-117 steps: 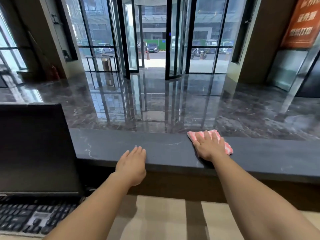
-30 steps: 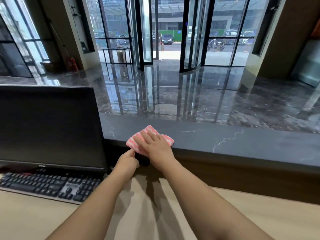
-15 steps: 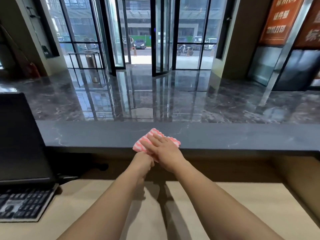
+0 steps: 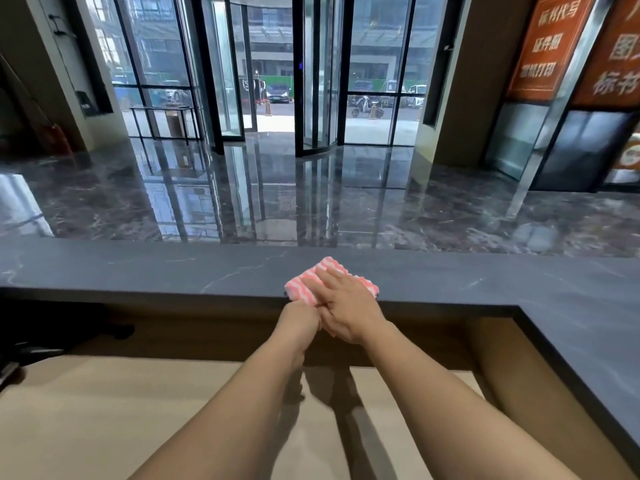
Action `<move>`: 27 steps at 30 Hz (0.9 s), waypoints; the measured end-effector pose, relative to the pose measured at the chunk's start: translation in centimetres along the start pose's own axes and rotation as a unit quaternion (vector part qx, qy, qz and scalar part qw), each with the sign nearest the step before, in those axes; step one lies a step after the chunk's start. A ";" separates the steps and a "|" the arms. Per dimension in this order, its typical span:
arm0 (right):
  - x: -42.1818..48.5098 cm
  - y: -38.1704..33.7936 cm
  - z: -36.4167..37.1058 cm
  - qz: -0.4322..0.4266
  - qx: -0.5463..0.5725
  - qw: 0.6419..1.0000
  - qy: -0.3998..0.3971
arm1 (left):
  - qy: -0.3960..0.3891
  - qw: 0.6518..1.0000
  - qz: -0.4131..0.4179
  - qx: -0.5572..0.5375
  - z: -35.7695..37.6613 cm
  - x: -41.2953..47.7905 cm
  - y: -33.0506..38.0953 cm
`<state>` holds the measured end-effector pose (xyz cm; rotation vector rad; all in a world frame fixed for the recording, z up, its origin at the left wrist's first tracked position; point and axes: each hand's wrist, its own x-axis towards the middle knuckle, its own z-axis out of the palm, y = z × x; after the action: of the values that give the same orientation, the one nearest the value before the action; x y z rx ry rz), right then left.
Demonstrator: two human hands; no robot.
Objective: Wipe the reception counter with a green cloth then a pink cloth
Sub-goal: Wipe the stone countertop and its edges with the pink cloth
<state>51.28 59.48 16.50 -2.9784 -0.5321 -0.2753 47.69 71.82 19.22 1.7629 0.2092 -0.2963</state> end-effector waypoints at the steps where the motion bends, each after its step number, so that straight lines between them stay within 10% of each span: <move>1: -0.6 1.2 -0.5 0.019 0.002 1.000 -0.004 | 0.022 1.000 0.009 0.021 0.8 0.0 0.0; 11: -4.8 14.1 -3.3 0.238 -0.040 0.969 -0.052 | 0.145 0.884 0.215 0.388 3.1 1.5 0.9; 18: -1.5 11.0 -2.7 0.407 -0.011 0.910 -0.077 | 0.091 0.836 0.161 0.516 -1.2 4.6 0.0; 27: 9.9 -0.4 0.1 0.181 -0.027 0.972 -0.150 | 0.035 0.812 0.210 0.543 -3.6 5.7 0.6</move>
<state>60.29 63.21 18.39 -3.1063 0.0065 0.1989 53.62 75.11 18.70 2.8886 -0.3973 0.0106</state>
